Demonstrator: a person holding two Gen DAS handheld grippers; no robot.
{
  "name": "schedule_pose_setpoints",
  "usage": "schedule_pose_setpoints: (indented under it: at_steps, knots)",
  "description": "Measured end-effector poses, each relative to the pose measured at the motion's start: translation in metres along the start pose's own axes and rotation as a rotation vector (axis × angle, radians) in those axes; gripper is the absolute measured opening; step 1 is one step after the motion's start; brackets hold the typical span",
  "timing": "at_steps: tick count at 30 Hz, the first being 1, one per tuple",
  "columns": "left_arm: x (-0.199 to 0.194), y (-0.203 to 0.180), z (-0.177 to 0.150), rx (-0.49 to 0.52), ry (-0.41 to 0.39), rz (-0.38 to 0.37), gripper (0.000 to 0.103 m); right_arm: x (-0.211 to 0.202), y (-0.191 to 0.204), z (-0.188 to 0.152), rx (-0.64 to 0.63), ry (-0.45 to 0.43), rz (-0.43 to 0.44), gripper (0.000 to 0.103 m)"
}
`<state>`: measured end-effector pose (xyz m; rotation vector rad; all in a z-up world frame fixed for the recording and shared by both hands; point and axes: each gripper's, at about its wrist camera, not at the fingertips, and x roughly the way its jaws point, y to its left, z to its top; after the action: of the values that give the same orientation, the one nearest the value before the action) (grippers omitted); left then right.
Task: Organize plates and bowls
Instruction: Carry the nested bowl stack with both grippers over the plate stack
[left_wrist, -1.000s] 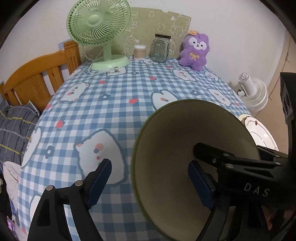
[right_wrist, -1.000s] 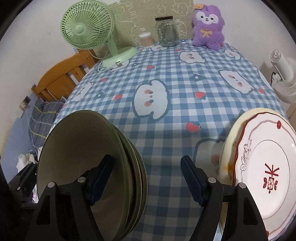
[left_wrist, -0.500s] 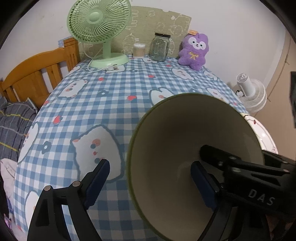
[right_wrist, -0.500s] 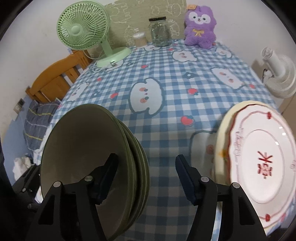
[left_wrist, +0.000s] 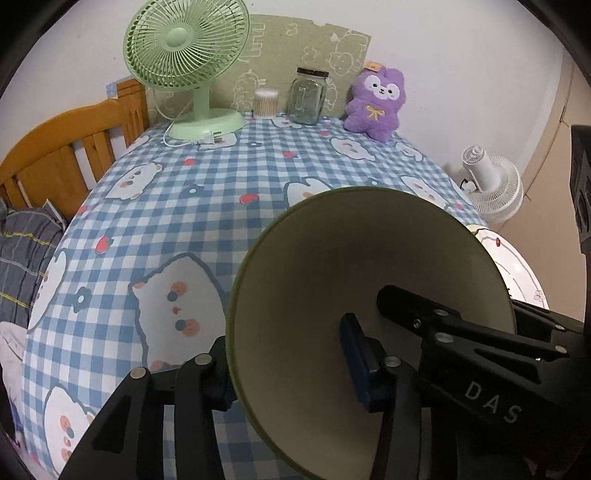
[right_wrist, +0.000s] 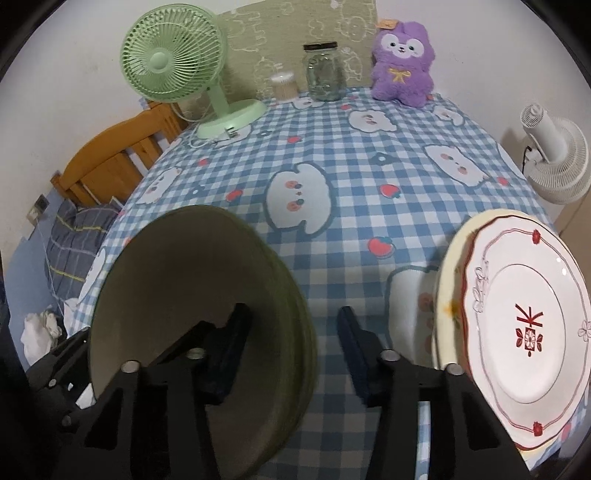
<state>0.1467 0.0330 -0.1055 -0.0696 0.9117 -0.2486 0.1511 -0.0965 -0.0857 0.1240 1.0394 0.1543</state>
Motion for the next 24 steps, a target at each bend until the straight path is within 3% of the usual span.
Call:
schedule_pose_setpoints:
  at_steps: [3,10,24]
  knots:
    - [0.0,0.001,0.001,0.002,0.011,-0.009,0.045,0.001,0.007,0.002,-0.028,0.012,-0.005,0.041]
    - [-0.001,-0.008,-0.002,0.044,0.015,0.03,0.048,0.004,0.013,0.003,-0.054,0.035,-0.036,0.049]
    - [-0.005,-0.004,-0.005,0.005,0.021,0.02,0.046,0.001,0.018,0.001,-0.031,0.051,-0.048,0.05]
